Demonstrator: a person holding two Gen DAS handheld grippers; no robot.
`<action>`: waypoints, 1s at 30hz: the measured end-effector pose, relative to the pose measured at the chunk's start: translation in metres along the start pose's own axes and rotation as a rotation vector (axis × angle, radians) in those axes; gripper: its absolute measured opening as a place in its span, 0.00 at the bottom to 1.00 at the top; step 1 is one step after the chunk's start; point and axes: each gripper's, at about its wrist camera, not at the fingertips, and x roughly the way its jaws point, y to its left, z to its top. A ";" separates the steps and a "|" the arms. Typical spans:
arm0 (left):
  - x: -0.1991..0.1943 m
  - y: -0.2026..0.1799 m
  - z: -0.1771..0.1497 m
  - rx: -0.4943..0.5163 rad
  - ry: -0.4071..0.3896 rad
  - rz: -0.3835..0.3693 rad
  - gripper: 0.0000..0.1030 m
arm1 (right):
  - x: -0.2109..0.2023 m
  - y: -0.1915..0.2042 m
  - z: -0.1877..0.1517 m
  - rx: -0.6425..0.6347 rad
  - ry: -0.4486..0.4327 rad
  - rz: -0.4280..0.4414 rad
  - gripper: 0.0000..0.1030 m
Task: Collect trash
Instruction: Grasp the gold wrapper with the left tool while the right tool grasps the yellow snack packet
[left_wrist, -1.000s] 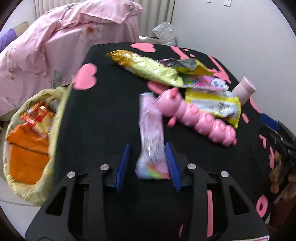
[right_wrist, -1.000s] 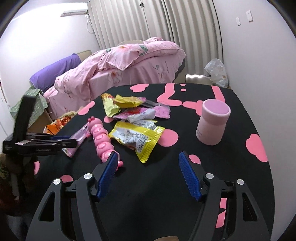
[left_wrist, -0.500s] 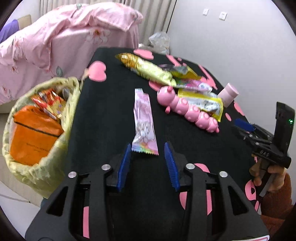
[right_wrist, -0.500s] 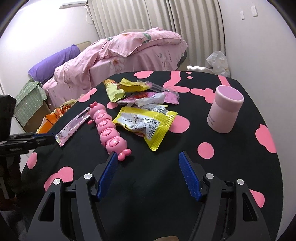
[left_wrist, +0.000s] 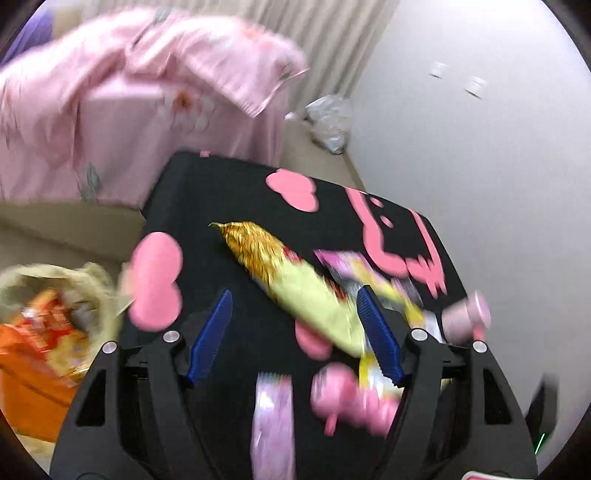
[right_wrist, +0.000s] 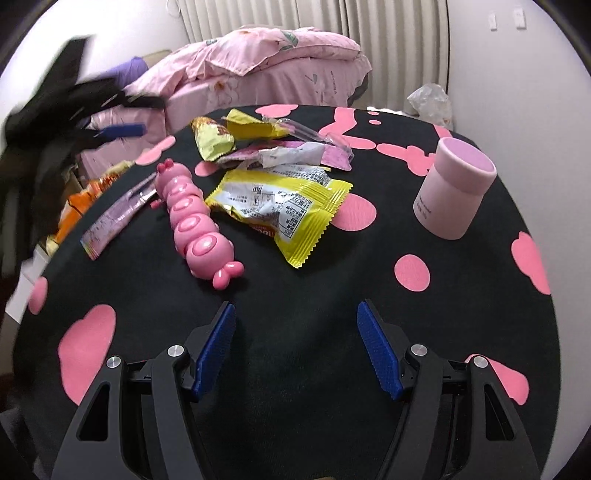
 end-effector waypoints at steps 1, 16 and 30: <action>0.013 0.003 0.006 -0.033 0.011 0.021 0.65 | 0.000 0.001 -0.001 -0.004 0.001 -0.005 0.64; 0.003 0.018 -0.020 -0.087 -0.003 -0.017 0.31 | 0.000 0.005 0.001 -0.033 0.006 -0.021 0.64; -0.106 0.024 -0.084 0.039 -0.070 -0.054 0.32 | -0.016 0.013 0.047 -0.175 -0.111 -0.008 0.64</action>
